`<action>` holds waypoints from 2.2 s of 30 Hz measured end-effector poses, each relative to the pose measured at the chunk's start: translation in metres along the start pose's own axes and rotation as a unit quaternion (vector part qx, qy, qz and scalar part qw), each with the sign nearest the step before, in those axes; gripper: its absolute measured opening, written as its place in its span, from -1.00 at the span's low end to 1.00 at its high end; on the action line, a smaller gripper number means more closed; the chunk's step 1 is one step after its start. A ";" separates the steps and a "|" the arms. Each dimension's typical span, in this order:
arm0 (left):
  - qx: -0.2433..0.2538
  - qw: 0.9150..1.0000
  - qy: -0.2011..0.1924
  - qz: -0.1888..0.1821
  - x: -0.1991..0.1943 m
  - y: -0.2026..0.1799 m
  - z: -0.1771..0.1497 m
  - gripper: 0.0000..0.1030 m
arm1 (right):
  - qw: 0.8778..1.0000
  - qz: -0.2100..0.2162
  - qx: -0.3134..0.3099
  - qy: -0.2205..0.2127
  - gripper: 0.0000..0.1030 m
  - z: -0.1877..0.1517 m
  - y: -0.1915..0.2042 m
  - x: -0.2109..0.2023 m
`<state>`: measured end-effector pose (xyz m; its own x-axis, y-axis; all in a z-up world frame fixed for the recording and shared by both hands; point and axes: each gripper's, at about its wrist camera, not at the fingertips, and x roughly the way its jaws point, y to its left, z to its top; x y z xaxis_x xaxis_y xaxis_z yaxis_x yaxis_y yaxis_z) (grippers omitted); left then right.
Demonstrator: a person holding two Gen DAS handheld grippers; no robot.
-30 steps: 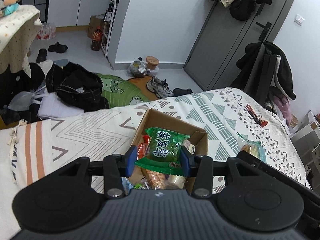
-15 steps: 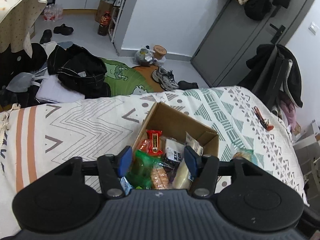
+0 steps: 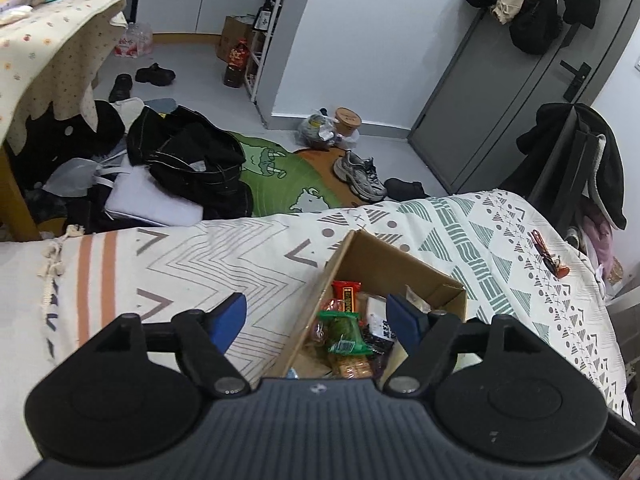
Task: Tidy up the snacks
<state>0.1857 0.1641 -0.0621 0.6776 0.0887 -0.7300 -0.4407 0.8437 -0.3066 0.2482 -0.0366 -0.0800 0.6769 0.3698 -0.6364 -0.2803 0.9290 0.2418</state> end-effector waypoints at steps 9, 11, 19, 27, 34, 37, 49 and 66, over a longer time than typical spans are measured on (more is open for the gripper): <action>0.013 1.000 -0.015 0.011 -0.023 -0.003 -0.003 0.65 | 0.999 -0.016 0.024 -0.014 0.20 0.002 -0.023 -0.028; 0.021 1.000 -0.018 0.009 -0.030 -0.007 -0.007 0.66 | 0.999 -0.019 0.028 -0.019 0.21 0.001 -0.030 -0.035; 0.064 0.998 -0.022 0.009 -0.049 -0.027 -0.025 0.81 | 0.998 -0.027 0.038 -0.032 0.46 -0.004 -0.055 -0.066; 0.098 0.995 -0.017 0.010 -0.068 -0.046 -0.041 0.82 | 0.999 -0.021 0.027 -0.029 0.61 -0.011 -0.068 -0.087; 0.122 0.992 -0.011 0.011 -0.084 -0.062 -0.053 0.82 | 0.999 -0.016 0.020 -0.035 0.73 -0.013 -0.079 -0.109; 0.130 0.991 -0.012 0.010 -0.092 -0.068 -0.058 0.82 | 0.999 -0.015 0.017 -0.039 0.77 -0.015 -0.085 -0.119; 0.168 0.986 -0.019 0.005 -0.121 -0.084 -0.076 0.84 | 0.999 -0.016 0.010 -0.043 0.99 -0.023 -0.107 -0.153; 0.176 0.983 -0.053 0.004 -0.160 -0.082 -0.086 0.99 | 0.999 -0.024 -0.012 -0.043 1.00 -0.037 -0.110 -0.190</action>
<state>0.0623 0.0353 0.0271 0.7403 0.1356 -0.6585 -0.2287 0.9718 -0.0570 0.1254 -0.2102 -0.0125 0.7454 0.3261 -0.5814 -0.2624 0.9453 0.1938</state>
